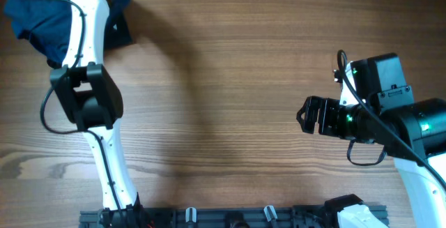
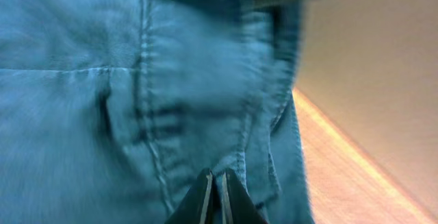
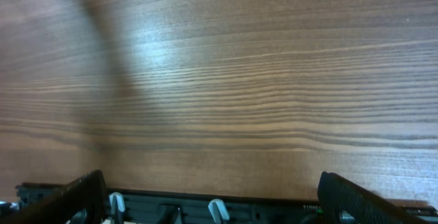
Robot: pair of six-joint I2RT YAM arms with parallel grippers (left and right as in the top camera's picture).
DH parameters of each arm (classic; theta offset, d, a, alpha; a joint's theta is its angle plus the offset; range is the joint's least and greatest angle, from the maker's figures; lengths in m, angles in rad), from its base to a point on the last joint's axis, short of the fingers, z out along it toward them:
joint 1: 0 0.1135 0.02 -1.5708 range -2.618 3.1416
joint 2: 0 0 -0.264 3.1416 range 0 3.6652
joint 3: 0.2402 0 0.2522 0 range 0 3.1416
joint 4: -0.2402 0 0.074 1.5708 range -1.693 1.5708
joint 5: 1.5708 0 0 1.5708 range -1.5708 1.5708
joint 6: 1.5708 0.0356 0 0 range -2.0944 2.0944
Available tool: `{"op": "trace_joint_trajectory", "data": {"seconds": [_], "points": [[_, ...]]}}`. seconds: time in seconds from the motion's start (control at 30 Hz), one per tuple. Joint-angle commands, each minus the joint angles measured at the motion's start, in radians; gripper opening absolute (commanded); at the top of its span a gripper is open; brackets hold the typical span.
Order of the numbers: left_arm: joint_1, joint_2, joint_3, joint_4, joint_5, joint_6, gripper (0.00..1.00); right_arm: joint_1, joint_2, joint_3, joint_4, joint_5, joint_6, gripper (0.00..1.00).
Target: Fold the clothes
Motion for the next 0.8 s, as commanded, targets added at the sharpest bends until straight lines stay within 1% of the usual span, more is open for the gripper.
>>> {"op": "trace_joint_trajectory", "data": {"seconds": [0.0, 0.1, 0.17, 0.23, 0.33, 0.5, 0.67, 0.77], "points": [[0.018, 0.070, -0.007, 0.010, -0.004, -0.010, 0.09, 0.000, 0.000, 0.011, -0.015, -0.016, 0.005, 1.00], [0.023, 0.056, -0.007, 0.044, -0.004, -0.001, 0.10, 0.000, -0.001, 0.011, -0.028, -0.015, 0.004, 1.00], [0.023, 0.023, -0.007, 0.084, -0.005, 0.074, 0.09, 0.000, -0.001, 0.011, -0.026, -0.015, 0.004, 0.99], [0.023, -0.018, -0.007, 0.111, -0.026, 0.114, 0.09, 0.000, -0.001, 0.011, -0.019, -0.015, 0.004, 1.00], [0.024, -0.089, -0.007, 0.153, -0.058, 0.117, 0.11, 0.000, -0.001, 0.011, -0.009, -0.015, 0.004, 1.00], [0.050, -0.187, -0.007, 0.269, -0.057, 0.123, 0.16, 0.000, -0.001, 0.011, -0.015, -0.015, 0.004, 1.00], [0.090, -0.176, -0.007, 0.314, -0.053, 0.123, 0.19, 0.000, -0.001, 0.011, -0.014, -0.016, 0.005, 1.00], [0.118, -0.149, -0.007, 0.352, -0.010, 0.123, 0.20, 0.000, -0.001, 0.011, -0.011, -0.016, 0.009, 1.00]]}}
